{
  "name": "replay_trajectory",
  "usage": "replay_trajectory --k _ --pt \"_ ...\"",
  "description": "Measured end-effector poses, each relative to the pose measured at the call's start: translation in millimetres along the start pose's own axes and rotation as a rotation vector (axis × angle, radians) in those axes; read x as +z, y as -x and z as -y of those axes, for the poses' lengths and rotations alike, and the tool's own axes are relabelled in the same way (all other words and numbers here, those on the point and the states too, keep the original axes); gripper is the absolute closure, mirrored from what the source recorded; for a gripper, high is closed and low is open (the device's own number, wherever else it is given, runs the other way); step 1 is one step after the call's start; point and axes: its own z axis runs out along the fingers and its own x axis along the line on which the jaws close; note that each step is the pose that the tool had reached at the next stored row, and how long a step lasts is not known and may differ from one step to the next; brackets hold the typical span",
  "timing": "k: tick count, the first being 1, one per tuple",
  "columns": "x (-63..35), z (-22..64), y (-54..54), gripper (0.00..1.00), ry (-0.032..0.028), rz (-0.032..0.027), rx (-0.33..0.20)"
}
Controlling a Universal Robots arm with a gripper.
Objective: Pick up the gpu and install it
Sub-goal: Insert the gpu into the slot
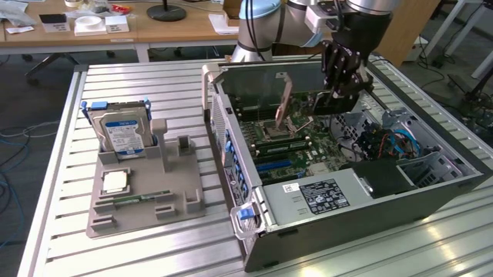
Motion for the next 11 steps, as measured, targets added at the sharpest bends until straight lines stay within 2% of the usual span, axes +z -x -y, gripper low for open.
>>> replay_trajectory --k 11 --pt "12.2 -1.0 -0.3 0.73 0.0000 -0.0001 0.000"
